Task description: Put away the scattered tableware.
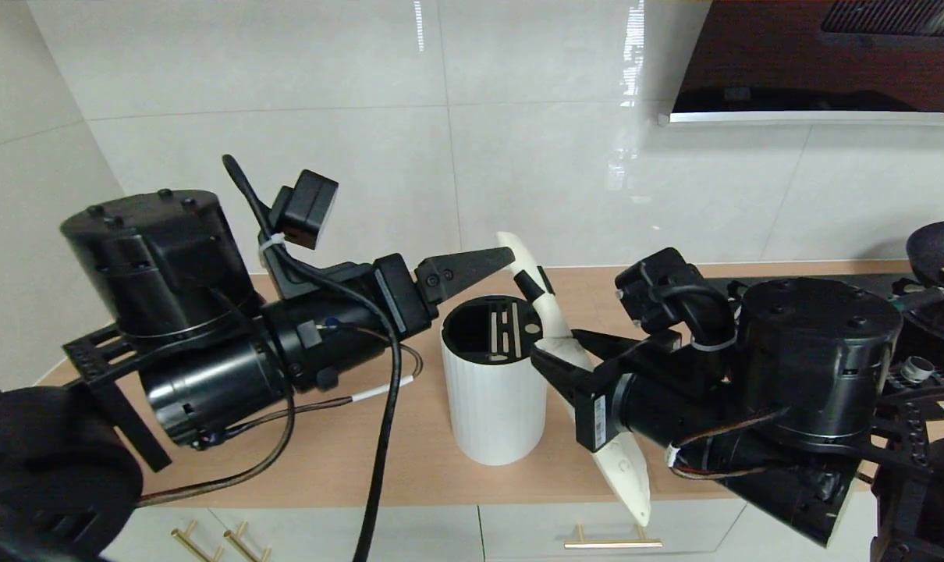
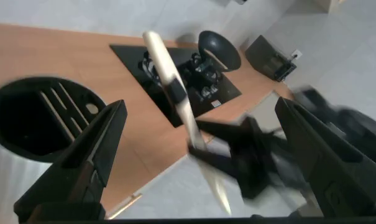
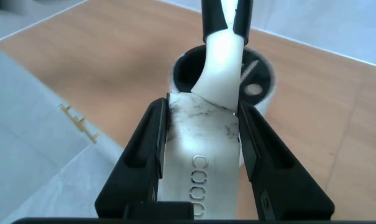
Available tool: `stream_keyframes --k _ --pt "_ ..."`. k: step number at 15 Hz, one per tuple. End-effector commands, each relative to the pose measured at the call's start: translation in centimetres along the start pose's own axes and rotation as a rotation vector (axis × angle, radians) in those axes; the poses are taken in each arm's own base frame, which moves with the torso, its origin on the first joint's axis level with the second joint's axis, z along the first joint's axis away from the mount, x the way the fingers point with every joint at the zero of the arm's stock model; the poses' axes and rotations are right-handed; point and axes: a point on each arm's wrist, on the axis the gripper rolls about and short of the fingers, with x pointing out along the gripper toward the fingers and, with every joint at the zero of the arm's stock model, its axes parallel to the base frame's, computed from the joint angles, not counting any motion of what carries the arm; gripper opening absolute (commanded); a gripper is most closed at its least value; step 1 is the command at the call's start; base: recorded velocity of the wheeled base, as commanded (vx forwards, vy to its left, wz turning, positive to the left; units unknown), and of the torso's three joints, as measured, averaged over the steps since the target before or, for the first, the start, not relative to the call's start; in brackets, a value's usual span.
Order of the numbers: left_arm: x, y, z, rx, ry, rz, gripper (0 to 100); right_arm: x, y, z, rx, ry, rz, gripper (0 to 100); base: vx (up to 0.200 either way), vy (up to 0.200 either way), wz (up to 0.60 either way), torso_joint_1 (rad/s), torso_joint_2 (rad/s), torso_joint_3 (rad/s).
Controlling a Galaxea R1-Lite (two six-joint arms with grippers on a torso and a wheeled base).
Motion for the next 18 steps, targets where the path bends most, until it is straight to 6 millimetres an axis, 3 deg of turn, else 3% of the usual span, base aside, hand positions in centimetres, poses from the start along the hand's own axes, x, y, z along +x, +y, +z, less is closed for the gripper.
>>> stream_keyframes --k 1,10,18 --pt "1.6 1.4 -1.4 -0.043 0.045 0.027 100 0.1 0.5 -0.3 -0.004 0.009 0.008 0 0.000 0.000 0.00 0.000 0.00 0.000" --pt "4.1 2.8 -3.3 -0.030 -0.012 0.013 100 -0.2 2.7 -0.8 -0.012 0.019 0.067 0 0.000 0.000 0.00 0.000 0.00 0.000" --pt "4.0 2.6 -3.4 -0.027 -0.010 0.007 100 0.3 2.9 -1.2 -0.013 0.014 0.052 0 0.000 0.000 0.00 0.000 0.00 0.000"
